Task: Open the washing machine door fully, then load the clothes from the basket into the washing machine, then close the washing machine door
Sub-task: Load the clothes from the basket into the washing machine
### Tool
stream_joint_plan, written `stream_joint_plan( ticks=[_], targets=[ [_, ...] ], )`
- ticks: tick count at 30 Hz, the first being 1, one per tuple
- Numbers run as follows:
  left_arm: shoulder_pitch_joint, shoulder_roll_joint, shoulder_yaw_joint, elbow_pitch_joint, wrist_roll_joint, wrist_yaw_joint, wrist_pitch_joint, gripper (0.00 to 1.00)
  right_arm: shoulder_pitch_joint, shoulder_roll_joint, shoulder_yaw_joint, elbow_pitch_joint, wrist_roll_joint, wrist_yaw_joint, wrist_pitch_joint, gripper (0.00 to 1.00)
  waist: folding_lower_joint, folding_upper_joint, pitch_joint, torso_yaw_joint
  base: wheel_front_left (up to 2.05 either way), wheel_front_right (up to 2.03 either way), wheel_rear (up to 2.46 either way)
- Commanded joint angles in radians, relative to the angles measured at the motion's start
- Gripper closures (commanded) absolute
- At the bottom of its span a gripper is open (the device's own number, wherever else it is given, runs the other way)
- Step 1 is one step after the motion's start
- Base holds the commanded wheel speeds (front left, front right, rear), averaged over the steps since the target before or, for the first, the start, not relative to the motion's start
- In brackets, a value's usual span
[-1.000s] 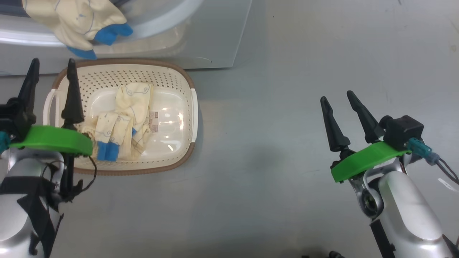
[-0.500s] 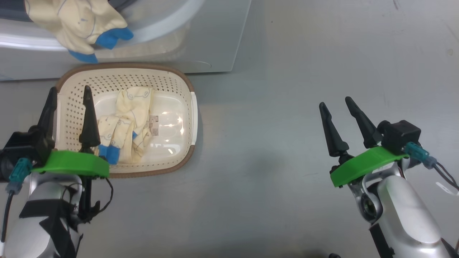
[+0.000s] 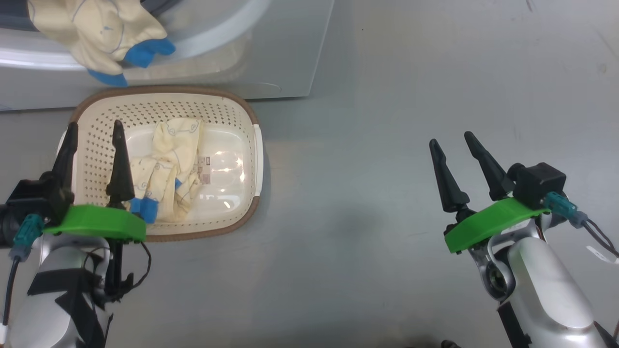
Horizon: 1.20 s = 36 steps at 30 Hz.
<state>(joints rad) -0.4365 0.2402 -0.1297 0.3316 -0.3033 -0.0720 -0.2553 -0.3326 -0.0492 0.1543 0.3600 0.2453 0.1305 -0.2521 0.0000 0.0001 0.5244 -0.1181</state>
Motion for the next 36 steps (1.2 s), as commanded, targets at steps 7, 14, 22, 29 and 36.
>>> stream_joint_plan(
  ticks=[7,14,22,29,36],
  targets=[
    [-0.032,0.014,0.064,0.008,0.012,-0.018,-0.006,0.0,0.013,-0.001,0.028,-0.023,0.016,0.0,-0.01,0.0,0.0,-0.0001,0.001,-0.021,0.0,0.0,0.0],
    [-0.072,0.018,0.084,0.08,0.002,-0.032,-0.006,0.0,0.015,-0.001,0.044,-0.025,0.03,0.0,-0.01,0.0,0.0,-0.0001,0.011,-0.06,0.0,0.0,0.0],
    [-0.186,0.023,0.084,0.212,-0.037,-0.042,0.017,0.0,0.015,-0.001,0.052,-0.03,0.04,0.0,-0.01,0.0,0.0,-0.0001,0.033,-0.091,0.0,0.0,0.0],
    [-0.301,0.045,0.1,0.325,-0.079,-0.047,0.04,0.0,0.009,-0.001,0.058,-0.033,0.044,0.0,-0.01,0.0,0.0,-0.0001,0.058,-0.111,0.0,0.0,0.0],
    [-0.409,0.068,0.1,0.431,-0.083,-0.047,0.036,0.0,-0.003,-0.001,0.058,-0.038,0.052,0.0,-0.01,0.0,0.0,-0.0001,0.089,-0.117,0.0,0.0,0.0]
  ],
)
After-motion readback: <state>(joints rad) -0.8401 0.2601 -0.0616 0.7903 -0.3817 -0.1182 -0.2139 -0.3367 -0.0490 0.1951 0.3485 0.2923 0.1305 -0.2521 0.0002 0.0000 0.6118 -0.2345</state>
